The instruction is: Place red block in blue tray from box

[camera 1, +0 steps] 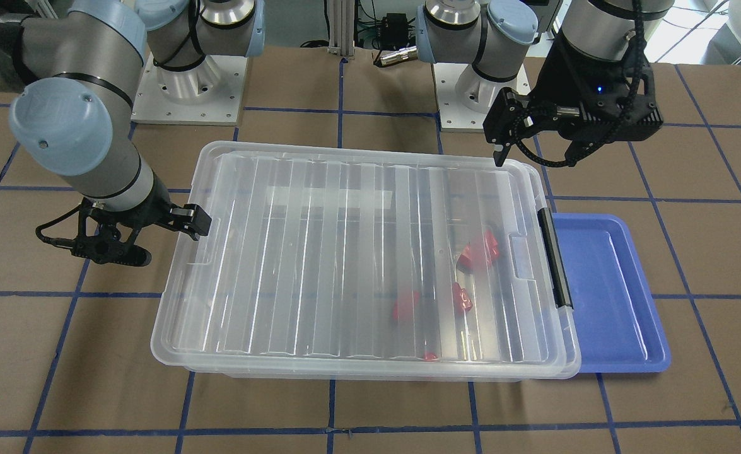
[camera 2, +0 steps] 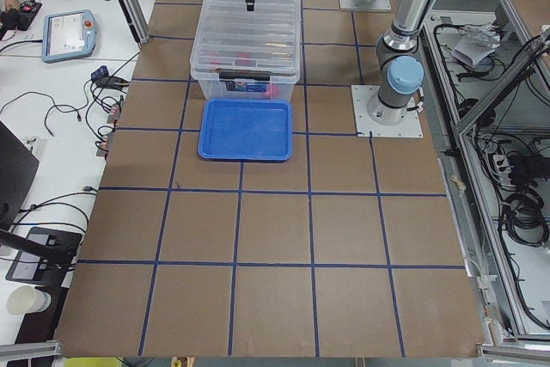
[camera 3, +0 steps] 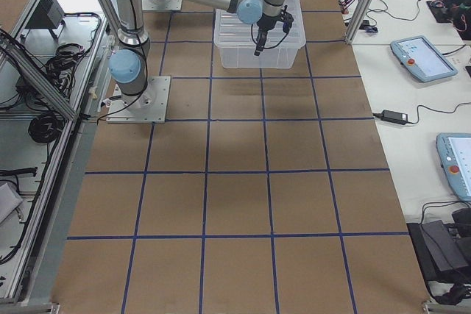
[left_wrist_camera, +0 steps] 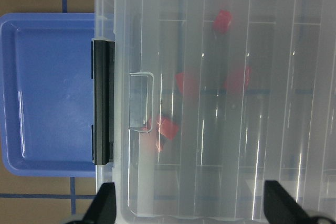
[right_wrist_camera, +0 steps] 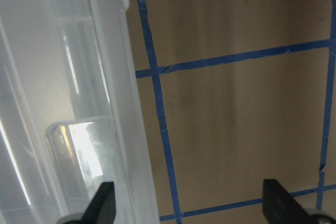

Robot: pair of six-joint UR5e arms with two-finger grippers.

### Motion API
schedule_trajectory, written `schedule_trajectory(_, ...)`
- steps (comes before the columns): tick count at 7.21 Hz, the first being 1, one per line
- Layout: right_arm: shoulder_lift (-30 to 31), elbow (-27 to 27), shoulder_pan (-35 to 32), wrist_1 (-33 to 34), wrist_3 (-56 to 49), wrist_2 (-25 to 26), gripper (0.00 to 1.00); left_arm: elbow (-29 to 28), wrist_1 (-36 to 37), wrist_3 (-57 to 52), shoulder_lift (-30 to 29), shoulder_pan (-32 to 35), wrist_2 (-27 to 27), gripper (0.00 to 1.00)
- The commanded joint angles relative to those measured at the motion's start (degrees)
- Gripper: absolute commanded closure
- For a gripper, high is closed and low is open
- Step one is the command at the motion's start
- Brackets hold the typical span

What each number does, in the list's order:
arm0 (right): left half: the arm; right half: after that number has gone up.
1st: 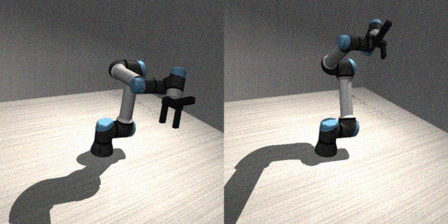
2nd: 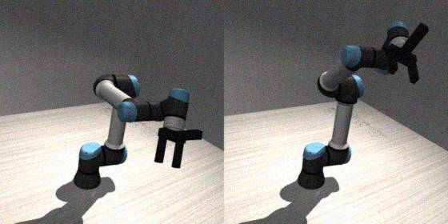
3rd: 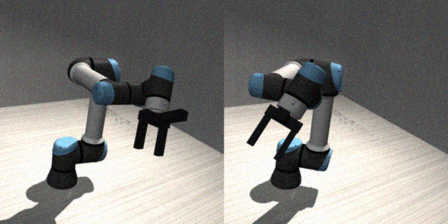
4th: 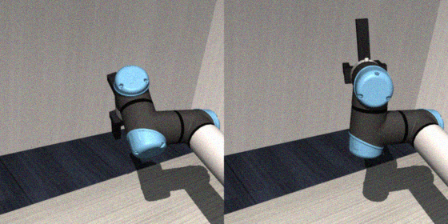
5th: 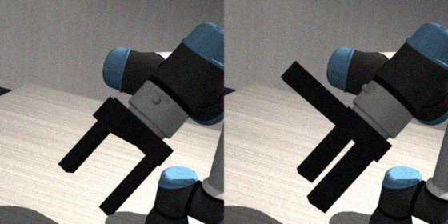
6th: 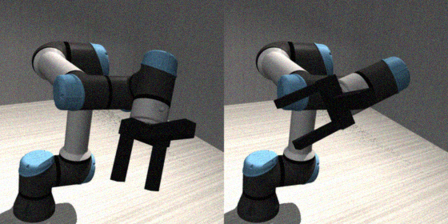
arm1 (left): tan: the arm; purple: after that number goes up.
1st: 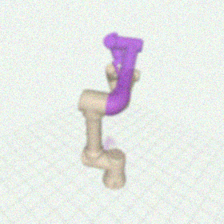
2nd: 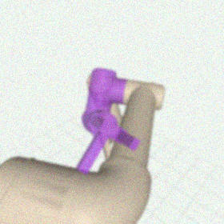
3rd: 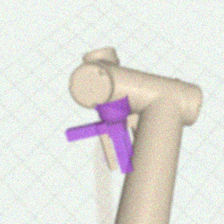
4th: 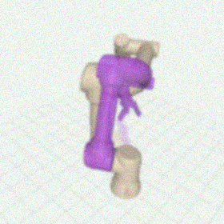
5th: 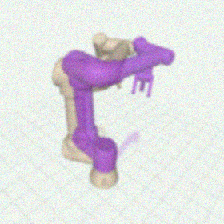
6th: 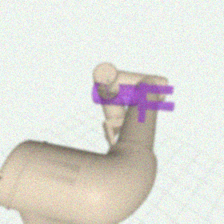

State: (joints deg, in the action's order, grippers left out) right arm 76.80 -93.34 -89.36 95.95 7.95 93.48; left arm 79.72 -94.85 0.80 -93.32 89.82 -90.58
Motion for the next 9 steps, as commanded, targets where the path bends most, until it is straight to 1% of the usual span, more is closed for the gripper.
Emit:
schedule_trajectory(1, -1.0, 0.1, 0.2, 0.4, -0.4, 1.3, 0.00, 0.2, 0.0, 0.2, -0.5, 0.0, 0.0, 0.00)
schedule_trajectory(2, -1.0, 0.1, 1.0, 0.4, -0.8, 3.1, 0.00, -0.3, 0.1, 0.1, 0.0, 0.0, 0.0, 0.00)
schedule_trajectory(4, -1.0, 0.4, 1.7, 0.3, -1.4, 5.1, 0.00, -0.2, 0.0, 0.1, 0.4, 0.0, 0.0, 0.00)
schedule_trajectory(8, -0.8, 0.6, 1.9, 0.3, -1.7, 5.4, 0.00, 0.2, 0.1, 0.2, 0.3, 0.0, 0.1, 0.00)
schedule_trajectory(9, -0.5, 0.6, 1.9, 0.4, -3.5, 5.3, 0.00, 0.3, 0.0, 0.2, 0.3, 0.1, 0.0, 0.00)
